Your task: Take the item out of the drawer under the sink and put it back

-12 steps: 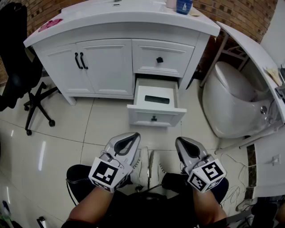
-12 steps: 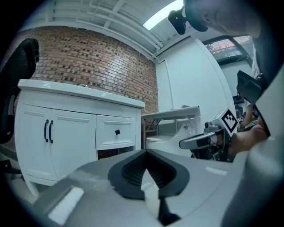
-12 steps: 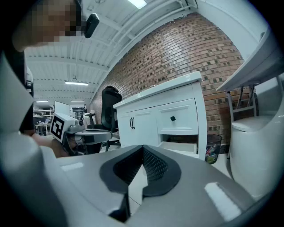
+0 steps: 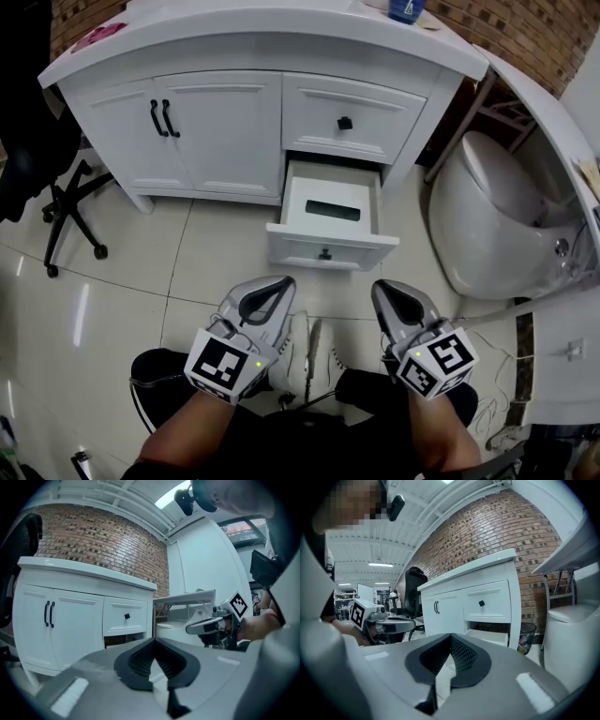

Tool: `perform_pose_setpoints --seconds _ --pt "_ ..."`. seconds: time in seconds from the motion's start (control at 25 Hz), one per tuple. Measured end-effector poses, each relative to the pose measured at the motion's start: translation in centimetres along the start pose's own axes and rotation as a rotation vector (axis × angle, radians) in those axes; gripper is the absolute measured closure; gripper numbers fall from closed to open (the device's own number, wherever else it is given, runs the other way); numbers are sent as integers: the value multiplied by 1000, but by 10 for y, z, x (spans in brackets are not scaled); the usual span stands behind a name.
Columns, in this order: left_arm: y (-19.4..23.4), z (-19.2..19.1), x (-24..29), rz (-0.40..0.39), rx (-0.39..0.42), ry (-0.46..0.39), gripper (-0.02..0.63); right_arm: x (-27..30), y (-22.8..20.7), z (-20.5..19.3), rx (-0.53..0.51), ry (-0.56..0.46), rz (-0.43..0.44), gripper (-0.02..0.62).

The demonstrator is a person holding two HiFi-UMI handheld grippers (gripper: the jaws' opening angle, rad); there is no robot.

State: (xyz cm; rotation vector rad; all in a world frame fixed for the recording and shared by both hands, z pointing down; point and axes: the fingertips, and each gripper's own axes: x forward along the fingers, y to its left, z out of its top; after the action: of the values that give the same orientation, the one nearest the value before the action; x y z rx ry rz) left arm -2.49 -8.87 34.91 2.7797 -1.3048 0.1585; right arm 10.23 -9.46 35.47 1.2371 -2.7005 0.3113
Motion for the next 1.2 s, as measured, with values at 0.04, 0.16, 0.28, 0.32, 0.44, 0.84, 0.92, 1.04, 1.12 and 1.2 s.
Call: perform_pose_setpoints --seconds 0.04,0.16,0.28,0.32,0.44,0.84,0.92,1.04,1.12,1.2 --pt "1 0 3 -2 0 -10 600 4 -4 1 -14 10 3 588" --pt "10 -8 14 -7 21 7 600 18 -14 7 -65 38 20 588" --pt "20 -14 25 0 24 23 600 33 -21 7 -83 74 44 589" --pt "24 -14 29 5 19 21 600 37 -23 6 -85 84 49 589" --pt "34 -15 37 13 7 18 600 48 -27 2 -82 105 57 589" --pt "54 -21 56 10 -1 36 600 84 -52 13 -188 177 87 587" --pt "57 -18 60 20 -18 16 600 99 -64 15 -276 251 120 573" --pt "60 -21 63 12 -6 29 600 126 -80 11 -408 355 174 508" --pt "60 -24 65 7 2 41 600 148 -90 10 -488 399 203 502" --pt "61 -22 67 16 -12 23 600 173 -102 5 -552 442 225 493"
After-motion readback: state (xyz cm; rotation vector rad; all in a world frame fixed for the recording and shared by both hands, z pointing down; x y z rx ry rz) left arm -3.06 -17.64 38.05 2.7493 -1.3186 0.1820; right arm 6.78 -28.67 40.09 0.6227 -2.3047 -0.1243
